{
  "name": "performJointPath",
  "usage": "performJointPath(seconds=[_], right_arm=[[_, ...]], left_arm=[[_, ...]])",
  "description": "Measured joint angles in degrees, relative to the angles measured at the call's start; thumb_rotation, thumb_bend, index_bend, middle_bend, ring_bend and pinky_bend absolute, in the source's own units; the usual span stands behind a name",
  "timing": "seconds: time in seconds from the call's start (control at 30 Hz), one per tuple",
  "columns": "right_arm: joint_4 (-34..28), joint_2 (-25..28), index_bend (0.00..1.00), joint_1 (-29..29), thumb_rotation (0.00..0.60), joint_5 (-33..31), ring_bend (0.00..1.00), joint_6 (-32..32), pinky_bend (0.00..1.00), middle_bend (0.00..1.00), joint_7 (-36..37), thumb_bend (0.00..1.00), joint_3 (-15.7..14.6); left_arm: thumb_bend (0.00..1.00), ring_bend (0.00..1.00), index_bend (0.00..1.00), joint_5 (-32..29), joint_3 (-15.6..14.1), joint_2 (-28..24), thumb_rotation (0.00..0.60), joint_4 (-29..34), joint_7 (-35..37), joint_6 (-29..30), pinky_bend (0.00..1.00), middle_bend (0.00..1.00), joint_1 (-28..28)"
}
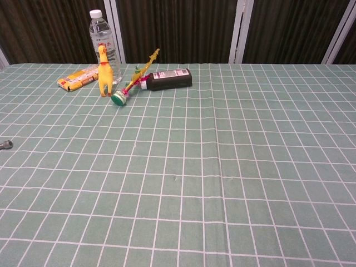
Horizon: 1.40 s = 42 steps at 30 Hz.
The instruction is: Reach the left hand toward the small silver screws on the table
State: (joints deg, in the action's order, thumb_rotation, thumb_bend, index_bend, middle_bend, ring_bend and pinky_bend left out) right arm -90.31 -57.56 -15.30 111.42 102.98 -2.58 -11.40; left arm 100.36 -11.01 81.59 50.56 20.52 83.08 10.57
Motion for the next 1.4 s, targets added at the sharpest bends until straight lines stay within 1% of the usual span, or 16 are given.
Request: performJointPath(seconds=[0.27, 0.43, 0.53, 0.67, 0.73, 0.9, 1.0, 1.4], right_arm=[[0.01, -0.06, 0.0, -0.01, 0.6, 0.11, 0.0, -0.1, 0.0, 0.0, -0.2, 0.18, -0.05], [0.0, -0.11, 0.0, -0.03, 0.6, 0.11, 0.0, -0.13, 0.0, 0.0, -0.31, 0.18, -0.05], [0.0, -0.06, 0.0, -0.06, 0.6, 0.1, 0.0, -0.01, 0.0, 0.0, -0.15, 0.18, -0.04], [0.11, -0.03, 0.0, -0.06, 0.6, 0.23, 0.0, 0.03, 0.0, 0.0, -0.08, 0.18, -0.09], [0.15, -0.07, 0.0, -0.06, 0.6, 0.41, 0.0, -0.02, 0.0, 0.0, -0.21, 0.18, -0.16], [0.08, -0.17, 0.0, -0.13, 0.6, 0.27, 0.0, 0.06, 0.0, 0.0, -0.33, 0.18, -0.08], [0.0, -0.2, 0.0, -0.02, 0.6, 0.1, 0.0, -0.26, 0.0, 0.0, -0.46, 0.18, -0.01], [-0.04, -0.16, 0.0, 0.0, 0.6, 0.16, 0.0, -0.29, 0.0, 0.0, -0.51, 0.18, -0.06]], left_arm=[[0.43, 1.0, 0.31, -0.23, -0.01, -1.16, 0.6, 1.67, -0.45, 0.01, 1.0, 1.0, 0.01], [0.43, 1.0, 0.29, -0.5, 0.36, -1.86, 0.6, 2.26, 0.28, 1.16, 1.0, 1.0, -0.29], [0.42, 1.0, 0.3, -1.77, 1.52, -2.19, 0.6, 2.62, 1.71, 2.32, 1.0, 1.0, -0.74], [0.4, 1.0, 0.36, -6.47, 4.3, -1.84, 0.6, 1.8, 5.79, 2.16, 1.0, 1.0, -1.5], [0.39, 1.0, 0.37, -8.44, 5.19, -1.33, 0.6, 0.84, 7.87, 0.48, 1.0, 1.0, -1.56], [0.37, 1.0, 0.43, -13.13, 7.34, 2.01, 0.6, -4.26, 11.07, -7.16, 1.0, 1.0, -1.32], [0.36, 1.0, 0.44, -14.72, 8.22, 4.54, 0.6, -7.06, 11.33, -9.81, 1.0, 1.0, -1.2], [0.37, 1.0, 0.45, -16.29, 10.03, 8.27, 0.6, -10.19, 7.8, -10.54, 1.0, 1.0, -1.5]])
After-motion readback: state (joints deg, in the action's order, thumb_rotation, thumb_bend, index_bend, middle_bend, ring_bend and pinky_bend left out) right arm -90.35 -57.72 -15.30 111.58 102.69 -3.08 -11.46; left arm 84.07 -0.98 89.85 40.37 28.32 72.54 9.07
